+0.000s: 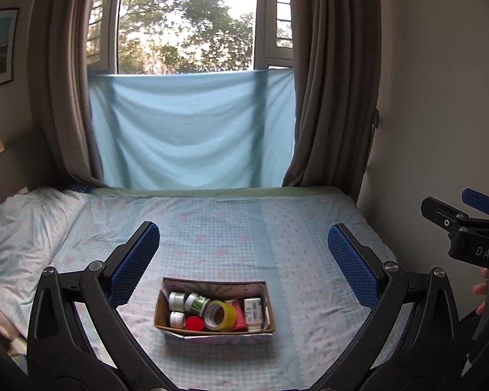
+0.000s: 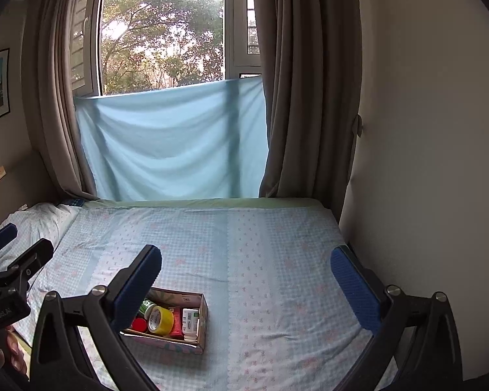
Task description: Organize rigid objects
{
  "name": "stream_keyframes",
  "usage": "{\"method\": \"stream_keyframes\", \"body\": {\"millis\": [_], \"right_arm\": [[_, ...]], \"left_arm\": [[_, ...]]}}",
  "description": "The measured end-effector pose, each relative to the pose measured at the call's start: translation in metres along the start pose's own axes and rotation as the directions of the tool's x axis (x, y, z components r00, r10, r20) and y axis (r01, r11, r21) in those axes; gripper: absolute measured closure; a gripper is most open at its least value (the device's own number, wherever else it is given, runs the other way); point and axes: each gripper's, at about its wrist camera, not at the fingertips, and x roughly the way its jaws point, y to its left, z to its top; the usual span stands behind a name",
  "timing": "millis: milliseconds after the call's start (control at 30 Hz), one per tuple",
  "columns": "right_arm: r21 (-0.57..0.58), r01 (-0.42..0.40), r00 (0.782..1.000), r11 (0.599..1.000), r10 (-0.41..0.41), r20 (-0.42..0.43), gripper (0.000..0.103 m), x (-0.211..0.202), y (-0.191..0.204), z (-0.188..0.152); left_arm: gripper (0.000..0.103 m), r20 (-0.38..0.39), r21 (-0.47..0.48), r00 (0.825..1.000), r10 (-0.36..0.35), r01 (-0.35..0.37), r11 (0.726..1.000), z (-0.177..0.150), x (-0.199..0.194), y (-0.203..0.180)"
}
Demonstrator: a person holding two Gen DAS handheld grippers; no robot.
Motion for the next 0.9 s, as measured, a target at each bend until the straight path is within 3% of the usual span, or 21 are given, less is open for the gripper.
{"method": "stream_keyframes", "body": {"millis": [900], "right_arm": [[-0.009, -0.011, 1.000, 1.000, 0.012, 0.016, 0.000, 0.0014, 0.0000, 0.0029]], "left_arm": [[0.000, 0.019, -0.009, 1.000, 0.004, -0.004, 1.000, 0.0024, -0.0014, 0.0054]]}}
